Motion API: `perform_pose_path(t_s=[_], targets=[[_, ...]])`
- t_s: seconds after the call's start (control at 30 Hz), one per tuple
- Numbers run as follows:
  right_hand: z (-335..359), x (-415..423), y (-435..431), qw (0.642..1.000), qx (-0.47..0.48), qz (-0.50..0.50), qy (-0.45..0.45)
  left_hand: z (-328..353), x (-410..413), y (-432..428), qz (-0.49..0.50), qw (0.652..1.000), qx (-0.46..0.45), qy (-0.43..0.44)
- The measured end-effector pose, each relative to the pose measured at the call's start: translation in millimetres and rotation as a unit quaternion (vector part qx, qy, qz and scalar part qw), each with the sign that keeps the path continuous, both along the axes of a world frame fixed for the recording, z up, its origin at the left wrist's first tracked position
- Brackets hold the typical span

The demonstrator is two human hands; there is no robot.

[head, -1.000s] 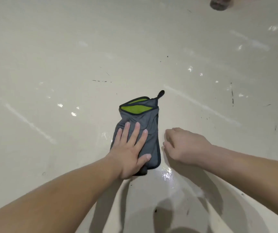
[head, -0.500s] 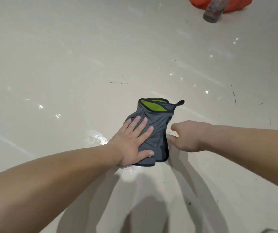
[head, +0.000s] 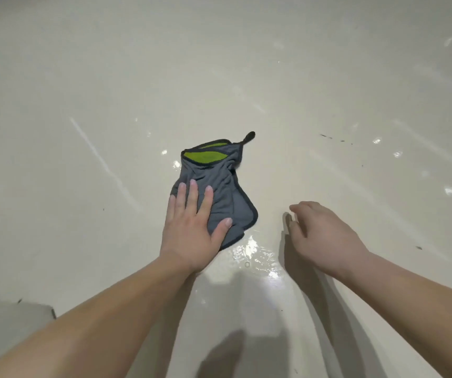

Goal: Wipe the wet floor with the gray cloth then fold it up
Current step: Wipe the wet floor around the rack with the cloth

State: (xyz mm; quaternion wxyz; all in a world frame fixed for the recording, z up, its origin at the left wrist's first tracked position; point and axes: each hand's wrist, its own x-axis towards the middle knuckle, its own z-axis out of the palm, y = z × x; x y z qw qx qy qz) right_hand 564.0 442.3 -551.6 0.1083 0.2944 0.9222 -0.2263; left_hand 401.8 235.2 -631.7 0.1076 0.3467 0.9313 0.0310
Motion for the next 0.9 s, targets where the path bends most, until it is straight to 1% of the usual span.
perform_pose_path(t_s=[0.07, 0.13, 0.2, 0.3, 0.37, 0.43, 0.5, 0.57, 0.63, 0.67, 0.73, 0.8, 0.83, 0.9], targets=[[-5.5, -18.7, -15.3, 0.999, -0.008, 0.042, 0.011, -0.5, 29.2, -17.7, 0.045, 0.999, 0.005, -0.015], [-11.5, -34.5, -32.8, 0.997, -0.011, 0.075, 0.009, 1.0, 66.6, -38.4, 0.056, 0.998, 0.028, -0.030], [-14.5, -46.9, -48.9, 0.995, 0.002, 0.104, 0.000, -1.6, 107.5, -62.8, 0.031, 0.998, 0.040, -0.031], [-14.0, -59.8, -67.0, 0.990, 0.031, 0.138, -0.023, -8.8, 157.3, -95.4, -0.023, 0.999, 0.012, -0.046], [-11.3, -62.8, -74.1, 0.987, 0.037, 0.151, -0.041, -8.5, 171.3, -106.4, -0.040, 0.998, -0.002, -0.050], [-10.8, -62.6, -78.1, 0.985, 0.040, 0.163, -0.044, -1.6, 168.6, -105.9, -0.030, 0.999, 0.008, -0.037], [-12.2, -61.8, -79.0, 0.981, 0.051, 0.179, -0.048, 12.5, 162.2, -93.2, 0.011, 0.999, 0.022, -0.039], [-13.0, -61.2, -76.8, 0.980, 0.064, 0.182, -0.042, 20.2, 160.2, -75.9, 0.035, 0.997, 0.017, -0.062], [-12.6, -62.7, -71.3, 0.983, 0.065, 0.170, -0.039, 20.1, 162.3, -63.6, 0.029, 0.993, 0.000, -0.112], [-12.3, -63.2, -69.3, 0.984, 0.059, 0.162, -0.041, 16.9, 161.0, -61.5, 0.022, 0.992, -0.010, -0.124], [-10.6, -66.9, -70.4, 0.987, 0.043, 0.151, -0.038, 8.2, 145.8, -63.8, 0.005, 0.994, -0.019, -0.105], [-6.7, -72.1, -78.9, 0.986, 0.022, 0.159, -0.032, 2.8, 119.3, -72.2, -0.016, 0.996, -0.012, -0.082], [-4.0, -73.9, -85.7, 0.986, 0.011, 0.166, -0.025, 2.2, 102.8, -77.8, -0.011, 0.997, -0.013, -0.077], [1.4, -77.9, -103.8, 0.985, -0.010, 0.174, -0.005, 3.1, 66.9, -96.1, 0.048, 0.996, -0.023, -0.067]])
